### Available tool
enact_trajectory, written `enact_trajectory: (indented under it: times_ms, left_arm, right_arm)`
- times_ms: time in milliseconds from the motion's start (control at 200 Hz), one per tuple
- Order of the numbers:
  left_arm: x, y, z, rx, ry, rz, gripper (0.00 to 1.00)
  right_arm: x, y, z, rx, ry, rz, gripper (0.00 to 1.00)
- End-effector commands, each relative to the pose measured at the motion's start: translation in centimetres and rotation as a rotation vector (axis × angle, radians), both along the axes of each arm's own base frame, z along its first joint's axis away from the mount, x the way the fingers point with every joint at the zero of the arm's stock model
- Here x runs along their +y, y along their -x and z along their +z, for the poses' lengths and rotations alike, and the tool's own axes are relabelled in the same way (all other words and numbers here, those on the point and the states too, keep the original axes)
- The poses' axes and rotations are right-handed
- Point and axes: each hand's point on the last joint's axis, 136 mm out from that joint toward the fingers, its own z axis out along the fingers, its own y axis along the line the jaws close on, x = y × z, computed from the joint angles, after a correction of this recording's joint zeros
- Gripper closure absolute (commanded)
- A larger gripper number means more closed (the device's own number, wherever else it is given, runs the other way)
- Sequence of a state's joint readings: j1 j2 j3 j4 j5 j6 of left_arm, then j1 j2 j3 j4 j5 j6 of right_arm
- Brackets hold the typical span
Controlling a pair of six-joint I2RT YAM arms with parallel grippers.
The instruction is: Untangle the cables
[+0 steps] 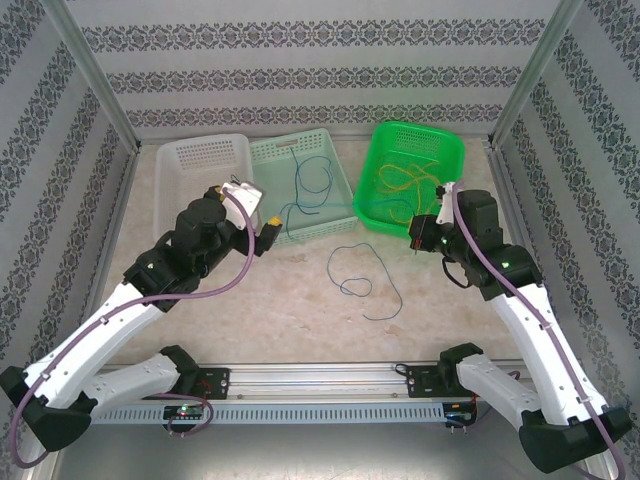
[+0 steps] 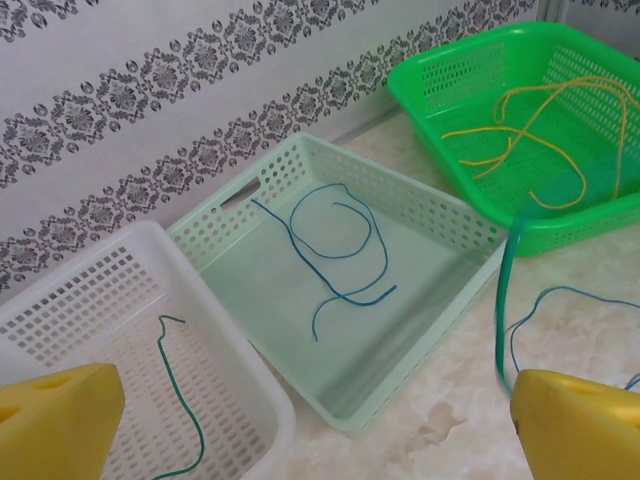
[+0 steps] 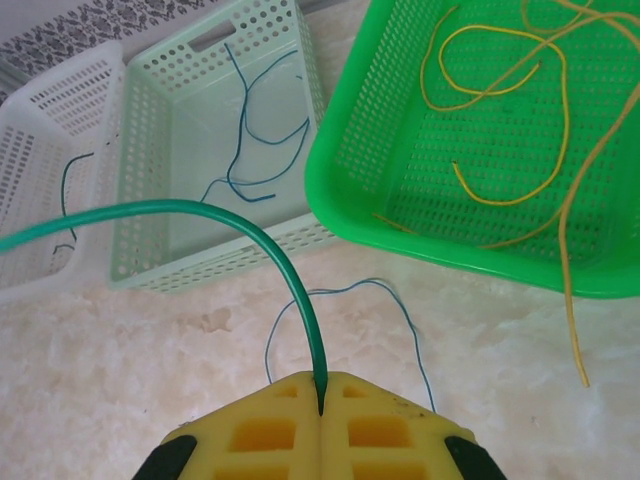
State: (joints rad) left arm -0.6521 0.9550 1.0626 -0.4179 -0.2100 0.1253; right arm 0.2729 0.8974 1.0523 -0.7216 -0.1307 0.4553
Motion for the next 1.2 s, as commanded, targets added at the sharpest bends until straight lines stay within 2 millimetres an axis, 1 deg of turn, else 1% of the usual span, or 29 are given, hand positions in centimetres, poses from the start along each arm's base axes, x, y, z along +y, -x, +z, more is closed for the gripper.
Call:
enact_trajectory:
  times_ms: [0, 65, 130, 165, 220, 250, 290, 375, 470, 530, 609, 694, 759, 869, 949, 1069, 1194]
  left_arm:
    - [0.1, -0.1, -0.5, 0.007, 0.002, -0.002, 0.0]
    - [0.4, -0.2, -2.4, 0.064, -0.06, 0.011, 0.0]
    - [1.4, -0.5, -3.9, 0.112, -0.119, 0.072, 0.0]
    - [1.9, -0.7, -4.4, 0.13, -0.142, 0.102, 0.0]
    - [2.1, -0.6, -4.3, 0.137, -0.14, 0.111, 0.0]
    - [1.8, -0.5, -3.9, 0.128, -0.121, 0.094, 0.0]
    - [1.0, -0.2, -3.3, 0.11, -0.084, 0.045, 0.0]
    - [-0.7, 0.4, -1.2, 0.038, 0.005, -0.06, 0.0]
    - [-1.9, 0.7, 1.0, -0.012, 0.075, -0.119, 0.0]
    - [-3.0, 1.3, 2.2, -0.025, 0.107, -0.189, 0.0]
    - [-4.9, 2.6, 3.4, -0.022, 0.139, -0.32, 0.0]
    - [-6.0, 3.2, 4.1, -0.014, 0.145, -0.392, 0.0]
    - [-6.9, 3.5, 3.9, 0.011, 0.133, -0.448, 0.0]
    - [-8.9, 4.4, 2.8, 0.081, 0.138, -0.572, 0.05]
    - [-9.9, 4.3, 1.8, 0.126, 0.139, -0.611, 0.07]
    - [-10.4, 3.7, 0.5, 0.155, 0.109, -0.62, 0.1]
    - [-10.9, 3.9, -0.3, 0.189, 0.088, -0.654, 0.14]
  right_arm:
    - [-1.5, -0.1, 2.0, -0.059, 0.004, -0.094, 1.0]
    - [-1.8, 0.0, 2.2, -0.068, 0.002, -0.109, 1.0]
    - [-2.2, 0.1, 2.1, -0.058, 0.015, -0.127, 1.0]
    - [-2.4, 0.2, 1.9, -0.05, 0.023, -0.136, 1.0]
    - [-2.1, 0.3, 1.9, -0.043, 0.023, -0.118, 1.0]
    - [-1.7, 0.3, 1.9, -0.044, 0.013, -0.1, 1.0]
    - [-0.9, 0.3, 2.2, -0.055, -0.006, -0.064, 1.0]
    - [0.9, 0.2, 2.9, -0.082, -0.044, 0.01, 1.0]
    - [2.0, 0.1, 3.2, -0.088, -0.034, 0.062, 1.0]
    - [2.7, 0.2, 3.1, -0.074, -0.019, 0.095, 1.0]
    - [4.3, 0.5, 3.1, -0.067, -0.005, 0.168, 1.0]
    - [5.5, 0.7, 3.2, -0.069, 0.015, 0.218, 1.0]
    - [6.2, 0.7, 3.3, -0.066, 0.025, 0.244, 1.0]
    - [7.8, 0.8, 3.5, -0.062, 0.005, 0.311, 1.0]
    - [9.1, 1.2, 3.7, -0.062, 0.009, 0.372, 1.0]
    - [10.3, 1.9, 3.8, -0.07, 0.034, 0.448, 1.0]
    - [11.3, 2.6, 4.0, -0.076, 0.029, 0.509, 1.0]
